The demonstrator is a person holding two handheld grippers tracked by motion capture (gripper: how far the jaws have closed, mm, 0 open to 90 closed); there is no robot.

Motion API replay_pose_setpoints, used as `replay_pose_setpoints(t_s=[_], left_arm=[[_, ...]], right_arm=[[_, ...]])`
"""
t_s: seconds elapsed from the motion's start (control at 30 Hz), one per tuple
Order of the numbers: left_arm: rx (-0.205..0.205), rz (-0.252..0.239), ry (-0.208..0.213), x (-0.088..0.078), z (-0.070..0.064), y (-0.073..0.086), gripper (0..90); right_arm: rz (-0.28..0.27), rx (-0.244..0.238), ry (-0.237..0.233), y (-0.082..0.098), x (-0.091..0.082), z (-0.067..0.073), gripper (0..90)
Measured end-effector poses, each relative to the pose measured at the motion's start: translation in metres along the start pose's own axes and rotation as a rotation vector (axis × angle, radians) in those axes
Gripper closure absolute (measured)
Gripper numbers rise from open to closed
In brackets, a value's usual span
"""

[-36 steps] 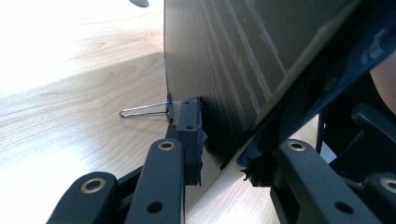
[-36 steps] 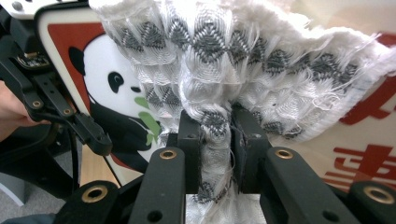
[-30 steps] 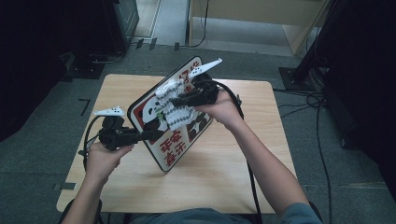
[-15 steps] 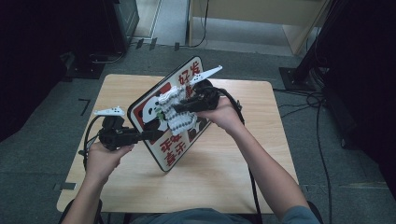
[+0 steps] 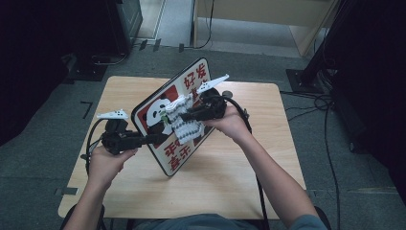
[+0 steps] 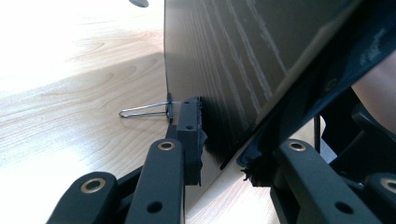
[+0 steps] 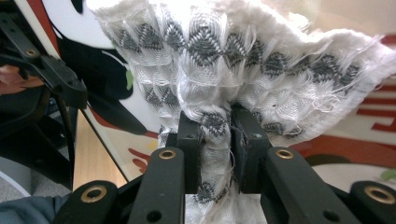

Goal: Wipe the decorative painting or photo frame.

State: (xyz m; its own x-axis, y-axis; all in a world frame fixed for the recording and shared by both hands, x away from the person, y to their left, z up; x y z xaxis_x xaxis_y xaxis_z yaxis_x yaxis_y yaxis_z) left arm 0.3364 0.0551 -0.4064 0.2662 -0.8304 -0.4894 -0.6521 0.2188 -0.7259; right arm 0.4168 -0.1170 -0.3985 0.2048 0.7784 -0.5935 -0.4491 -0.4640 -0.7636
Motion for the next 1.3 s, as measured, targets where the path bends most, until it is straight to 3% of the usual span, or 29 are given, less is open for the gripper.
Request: replay_pose_setpoints(t_s=[1.3], left_arm=[[0.001, -0.002, -0.001, 0.002, -0.002, 0.0, 71.9]], right_arm=[[0.025, 0.028, -0.004, 0.055, 0.021, -0.007, 76.3]])
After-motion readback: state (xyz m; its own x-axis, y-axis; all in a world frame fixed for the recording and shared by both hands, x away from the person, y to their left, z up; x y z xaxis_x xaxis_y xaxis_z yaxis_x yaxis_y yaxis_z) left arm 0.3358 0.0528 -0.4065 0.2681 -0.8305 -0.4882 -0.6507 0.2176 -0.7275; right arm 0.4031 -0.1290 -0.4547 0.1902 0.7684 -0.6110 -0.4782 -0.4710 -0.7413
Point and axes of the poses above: each handheld gripper's, and its own axes: x roughly forward along the jaws, y roughly out of its underside, z roughly to its left, the point moved 8 cm from there along x, roughly forward along the jaws, and after that the axes turned 4 degrees about y, right-handed, at the moved point
